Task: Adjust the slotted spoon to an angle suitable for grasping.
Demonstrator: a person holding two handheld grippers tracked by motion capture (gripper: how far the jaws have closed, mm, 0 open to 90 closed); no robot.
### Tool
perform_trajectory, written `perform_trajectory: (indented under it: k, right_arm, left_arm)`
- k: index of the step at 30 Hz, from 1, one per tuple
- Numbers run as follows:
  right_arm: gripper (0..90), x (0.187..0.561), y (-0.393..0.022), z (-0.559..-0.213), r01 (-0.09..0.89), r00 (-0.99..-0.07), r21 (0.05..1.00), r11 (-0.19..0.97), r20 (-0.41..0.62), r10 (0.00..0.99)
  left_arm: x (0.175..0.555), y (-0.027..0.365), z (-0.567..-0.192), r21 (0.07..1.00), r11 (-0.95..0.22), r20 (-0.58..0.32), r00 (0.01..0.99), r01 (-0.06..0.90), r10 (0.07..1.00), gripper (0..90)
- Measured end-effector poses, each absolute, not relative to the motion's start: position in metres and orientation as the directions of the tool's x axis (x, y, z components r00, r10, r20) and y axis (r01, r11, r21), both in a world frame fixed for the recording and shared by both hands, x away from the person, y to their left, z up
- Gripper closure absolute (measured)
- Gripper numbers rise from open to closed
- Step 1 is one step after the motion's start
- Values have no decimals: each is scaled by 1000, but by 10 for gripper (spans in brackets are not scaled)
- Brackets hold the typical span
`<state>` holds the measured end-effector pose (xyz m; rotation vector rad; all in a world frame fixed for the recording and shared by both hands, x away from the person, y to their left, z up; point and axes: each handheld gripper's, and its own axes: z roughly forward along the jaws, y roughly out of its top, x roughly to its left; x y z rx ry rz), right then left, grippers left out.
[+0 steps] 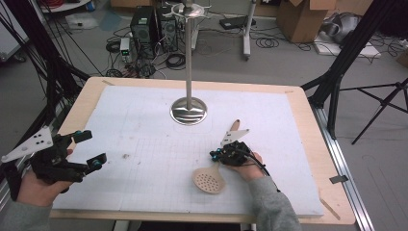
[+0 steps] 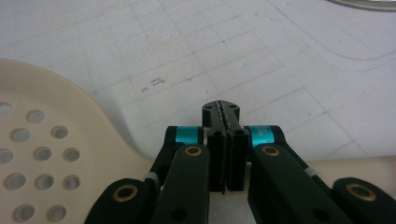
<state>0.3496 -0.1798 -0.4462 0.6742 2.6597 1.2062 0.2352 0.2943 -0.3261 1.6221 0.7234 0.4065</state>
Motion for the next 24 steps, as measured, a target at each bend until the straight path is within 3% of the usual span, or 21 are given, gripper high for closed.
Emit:
perform_trajectory:
  k: [20,24]
  right_arm:
    - [898,324,-219,-448,342,-895,761,552,84,438]
    - [897,329,-234,-438,327,-876,826,458,83,475]
  left_arm:
    - [243,284,-325,973,-53,-141,759,225,636,20]
    - [244,282,-325,973,-57,-139,763,225,631,20]
